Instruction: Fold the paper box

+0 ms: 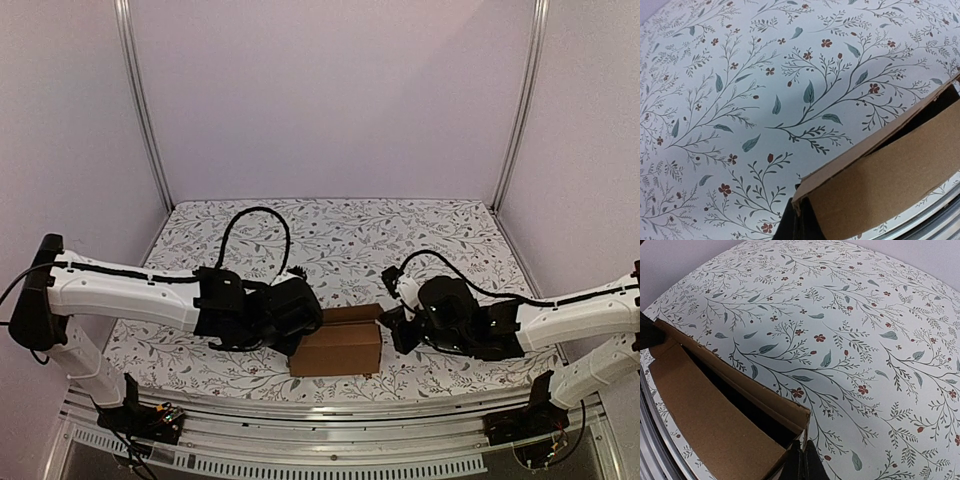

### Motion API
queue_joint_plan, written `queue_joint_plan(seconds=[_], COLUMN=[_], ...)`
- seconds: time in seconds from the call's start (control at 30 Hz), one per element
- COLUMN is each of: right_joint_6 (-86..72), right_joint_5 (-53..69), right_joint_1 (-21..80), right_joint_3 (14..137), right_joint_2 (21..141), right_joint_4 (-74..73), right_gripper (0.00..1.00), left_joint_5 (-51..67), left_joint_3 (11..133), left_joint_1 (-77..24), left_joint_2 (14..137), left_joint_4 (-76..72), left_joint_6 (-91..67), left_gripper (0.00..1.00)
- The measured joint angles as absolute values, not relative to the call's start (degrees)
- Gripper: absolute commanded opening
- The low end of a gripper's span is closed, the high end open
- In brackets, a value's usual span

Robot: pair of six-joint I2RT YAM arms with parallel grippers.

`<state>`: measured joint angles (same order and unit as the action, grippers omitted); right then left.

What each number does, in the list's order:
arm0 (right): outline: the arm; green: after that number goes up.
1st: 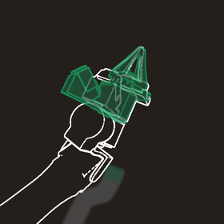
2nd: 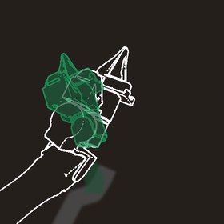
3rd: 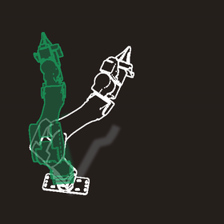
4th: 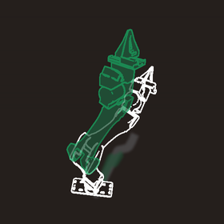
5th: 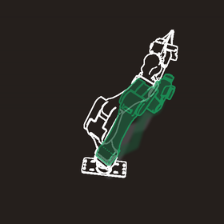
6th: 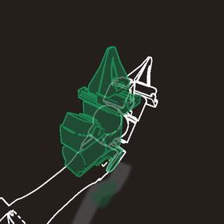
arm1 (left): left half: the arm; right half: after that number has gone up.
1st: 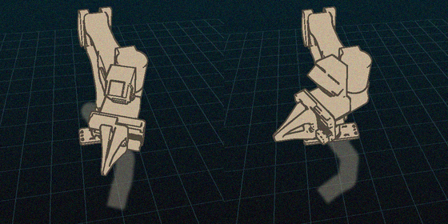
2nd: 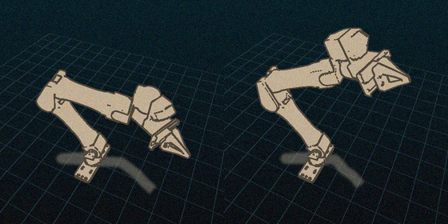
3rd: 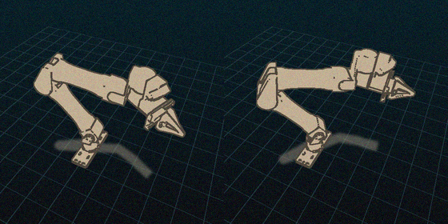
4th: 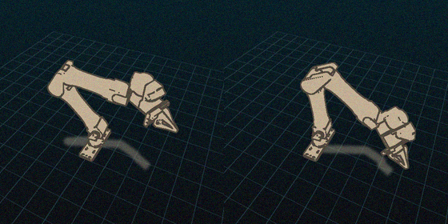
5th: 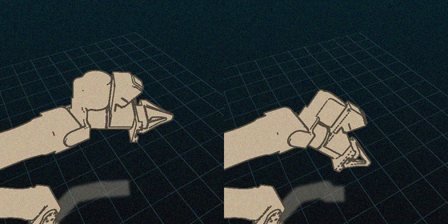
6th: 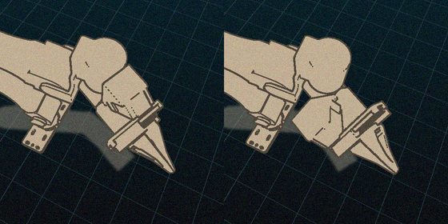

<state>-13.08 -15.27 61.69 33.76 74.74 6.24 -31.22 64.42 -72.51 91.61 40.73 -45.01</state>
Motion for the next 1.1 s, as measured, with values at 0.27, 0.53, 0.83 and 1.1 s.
queue_joint_plan(seconds=[0.27, 0.53, 0.83, 1.1], right_joint_6=[-15.94, -17.98, -18.13, -16.49], right_joint_5=[-16.23, -17.26, -20.36, -22.52], right_joint_1=[61.69, 62.76, 65.39, 65.95], right_joint_3=[34.5, 34.5, 34.44, 34.41], right_joint_2=[77.78, 77.78, 77.73, 77.73], right_joint_4=[9.69, 9.28, 7.94, 9.02], right_gripper=[0.0, 0.0, 0.0, 0.0], left_joint_5=[-31.42, -31.29, -28.93, -30.17], left_joint_3=[65.56, 66.39, 66.63, 67.16], left_joint_1=[-72.51, -72.51, -73.08, -73.58], left_joint_2=[92.55, 94.21, 96.64, 96.62], left_joint_4=[43.29, 44.71, 46.5, 47.44], left_joint_6=[-50.17, -53.93, -56.95, -57.58], left_gripper=[0.0, 0.0, 0.0, 0.0])
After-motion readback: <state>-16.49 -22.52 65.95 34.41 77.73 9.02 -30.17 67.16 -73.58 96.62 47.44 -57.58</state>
